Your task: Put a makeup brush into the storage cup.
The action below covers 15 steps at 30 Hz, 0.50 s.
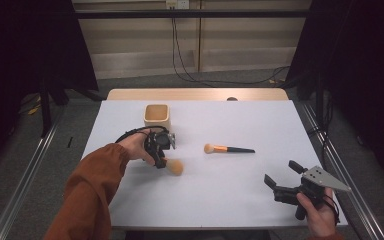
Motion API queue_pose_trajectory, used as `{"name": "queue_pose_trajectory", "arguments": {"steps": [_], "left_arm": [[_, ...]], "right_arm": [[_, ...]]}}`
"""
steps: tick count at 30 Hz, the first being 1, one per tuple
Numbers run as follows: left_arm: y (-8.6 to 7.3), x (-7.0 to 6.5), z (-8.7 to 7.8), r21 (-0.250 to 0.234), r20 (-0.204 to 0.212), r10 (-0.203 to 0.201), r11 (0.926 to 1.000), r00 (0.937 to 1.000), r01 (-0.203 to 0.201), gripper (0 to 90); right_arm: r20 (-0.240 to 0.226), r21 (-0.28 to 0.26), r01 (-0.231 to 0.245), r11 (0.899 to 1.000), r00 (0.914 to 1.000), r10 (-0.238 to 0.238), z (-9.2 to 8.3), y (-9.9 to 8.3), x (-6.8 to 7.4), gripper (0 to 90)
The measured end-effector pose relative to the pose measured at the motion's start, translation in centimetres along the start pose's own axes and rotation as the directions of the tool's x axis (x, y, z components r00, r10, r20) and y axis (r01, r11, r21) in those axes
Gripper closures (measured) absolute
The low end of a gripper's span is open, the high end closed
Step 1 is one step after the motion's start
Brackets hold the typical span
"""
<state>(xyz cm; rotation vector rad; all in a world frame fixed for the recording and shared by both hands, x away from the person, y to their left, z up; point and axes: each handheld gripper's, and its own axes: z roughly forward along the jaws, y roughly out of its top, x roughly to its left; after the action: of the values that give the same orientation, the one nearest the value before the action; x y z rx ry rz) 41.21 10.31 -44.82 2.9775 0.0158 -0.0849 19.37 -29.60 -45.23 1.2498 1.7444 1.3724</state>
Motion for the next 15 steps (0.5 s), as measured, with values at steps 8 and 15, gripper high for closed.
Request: {"name": "queue_pose_trajectory", "arguments": {"steps": [8,15], "left_arm": [[0.07,-0.14,-0.12,0.001,0.013,-0.008,1.0000,0.9999,0.008,64.5],[0.09,-0.22,-0.14,-0.002,0.013,-0.070,0.9976,0.9975,0.070,67.1]], "right_arm": [[-0.003,0.006,0.002,1.000,1.0000,-0.002,-0.04,-0.03,0.01,0.0],[-0.003,0.003,0.003,1.000,1.0000,-0.003,-0.20,-0.06,0.00,0.0]]}}
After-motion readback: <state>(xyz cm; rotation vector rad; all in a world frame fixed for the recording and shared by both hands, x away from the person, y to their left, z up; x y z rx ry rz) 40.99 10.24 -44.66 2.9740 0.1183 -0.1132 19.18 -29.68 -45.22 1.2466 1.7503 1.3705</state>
